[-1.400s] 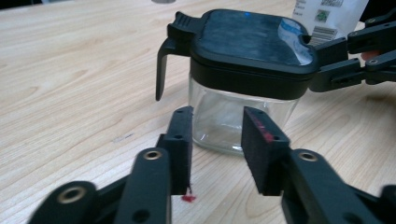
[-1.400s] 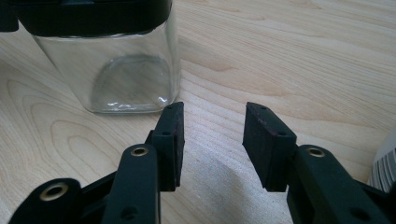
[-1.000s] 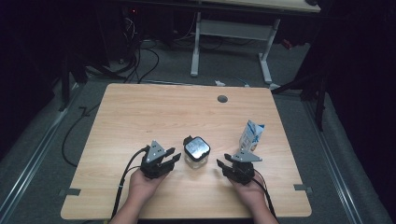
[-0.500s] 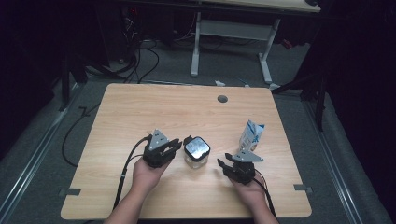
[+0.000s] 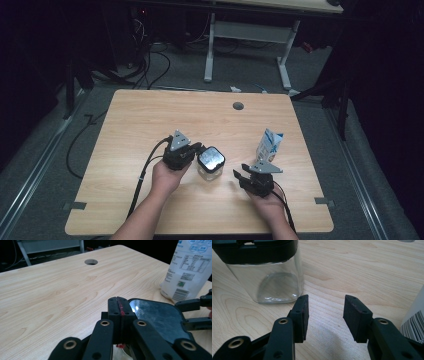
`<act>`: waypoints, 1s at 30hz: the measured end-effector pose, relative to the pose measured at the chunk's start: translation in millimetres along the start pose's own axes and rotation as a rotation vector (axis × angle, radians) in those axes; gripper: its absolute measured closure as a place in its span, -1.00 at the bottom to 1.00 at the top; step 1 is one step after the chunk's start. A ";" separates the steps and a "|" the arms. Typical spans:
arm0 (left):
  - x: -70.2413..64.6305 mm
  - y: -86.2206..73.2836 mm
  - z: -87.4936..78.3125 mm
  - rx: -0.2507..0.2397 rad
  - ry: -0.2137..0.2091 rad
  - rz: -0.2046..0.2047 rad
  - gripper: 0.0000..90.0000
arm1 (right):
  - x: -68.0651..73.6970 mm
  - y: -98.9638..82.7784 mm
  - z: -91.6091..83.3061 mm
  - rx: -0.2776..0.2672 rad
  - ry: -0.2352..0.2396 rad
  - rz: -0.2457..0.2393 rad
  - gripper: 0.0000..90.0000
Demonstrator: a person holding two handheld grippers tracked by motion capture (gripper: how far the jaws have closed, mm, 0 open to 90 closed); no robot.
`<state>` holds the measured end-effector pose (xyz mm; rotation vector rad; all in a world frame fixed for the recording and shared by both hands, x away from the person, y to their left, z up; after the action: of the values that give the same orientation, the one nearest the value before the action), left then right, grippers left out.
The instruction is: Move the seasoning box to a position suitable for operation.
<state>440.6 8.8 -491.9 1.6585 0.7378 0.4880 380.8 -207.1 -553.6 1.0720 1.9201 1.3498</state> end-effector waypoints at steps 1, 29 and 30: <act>0.0 -0.1 1.7 0.003 0.002 0.006 1.00 | -0.2 -0.1 0.1 0.000 0.001 -0.001 0.24; 2.0 -3.7 9.9 -0.013 0.017 0.025 1.00 | 4.7 2.9 -3.2 -0.003 0.030 0.001 0.28; 1.9 -3.9 9.9 -0.017 0.018 0.026 1.00 | 5.0 2.9 -3.4 -0.001 0.032 -0.003 0.28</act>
<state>447.8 3.6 -498.0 1.6520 0.7245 0.5271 376.2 -204.0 -549.7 1.0522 1.9431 1.3743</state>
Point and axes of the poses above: each handheld gripper's, and its own axes: z roughly forward along the jaws, y roughly out of its top, x roughly to its left, the point moved 6 cm from there along z, roughly forward along the jaws, and after that the axes turned 14 degrees about -x, right-handed, at the moved point
